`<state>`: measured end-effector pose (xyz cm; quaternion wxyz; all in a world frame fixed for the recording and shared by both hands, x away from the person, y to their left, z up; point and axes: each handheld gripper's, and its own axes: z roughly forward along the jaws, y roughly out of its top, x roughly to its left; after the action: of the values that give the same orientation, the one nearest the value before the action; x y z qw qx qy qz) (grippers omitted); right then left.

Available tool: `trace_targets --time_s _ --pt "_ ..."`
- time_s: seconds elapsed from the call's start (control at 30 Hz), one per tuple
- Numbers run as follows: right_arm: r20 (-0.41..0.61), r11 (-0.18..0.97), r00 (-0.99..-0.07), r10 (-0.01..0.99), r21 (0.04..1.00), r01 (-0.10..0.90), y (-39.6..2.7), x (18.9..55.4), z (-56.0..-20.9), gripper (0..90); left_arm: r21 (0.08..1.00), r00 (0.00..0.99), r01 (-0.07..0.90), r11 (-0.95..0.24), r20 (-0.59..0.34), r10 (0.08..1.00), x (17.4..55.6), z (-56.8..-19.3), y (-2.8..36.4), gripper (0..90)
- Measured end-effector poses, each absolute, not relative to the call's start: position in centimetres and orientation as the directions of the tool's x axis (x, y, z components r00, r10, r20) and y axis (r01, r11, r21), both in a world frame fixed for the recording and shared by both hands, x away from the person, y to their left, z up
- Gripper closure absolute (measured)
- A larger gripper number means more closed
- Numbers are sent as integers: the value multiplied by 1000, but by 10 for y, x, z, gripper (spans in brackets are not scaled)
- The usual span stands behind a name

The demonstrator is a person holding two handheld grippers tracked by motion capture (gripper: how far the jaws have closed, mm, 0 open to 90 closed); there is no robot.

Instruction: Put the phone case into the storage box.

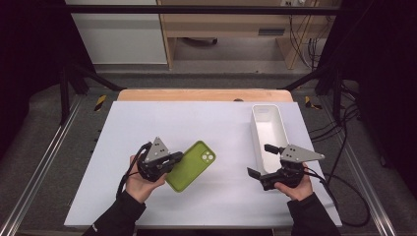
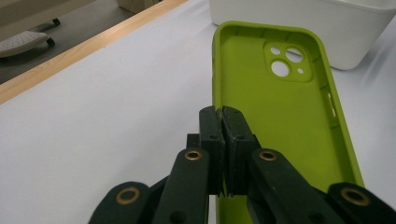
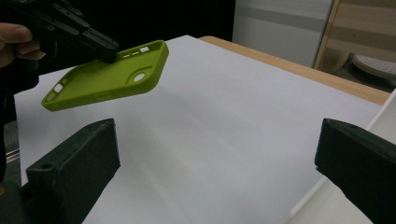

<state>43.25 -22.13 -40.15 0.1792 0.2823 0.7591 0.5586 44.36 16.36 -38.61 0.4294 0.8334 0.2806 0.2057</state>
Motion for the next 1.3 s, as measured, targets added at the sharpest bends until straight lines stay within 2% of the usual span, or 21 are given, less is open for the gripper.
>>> trace_targets --time_s 0.27,1.3 --pt "78 235 -793 604 933 271 -209 434 -403 13 825 765 286 -487 109 635 443 -390 159 874" --pt "49 337 -818 573 896 289 -171 445 -402 21 798 790 253 -547 156 592 441 -401 144 875"
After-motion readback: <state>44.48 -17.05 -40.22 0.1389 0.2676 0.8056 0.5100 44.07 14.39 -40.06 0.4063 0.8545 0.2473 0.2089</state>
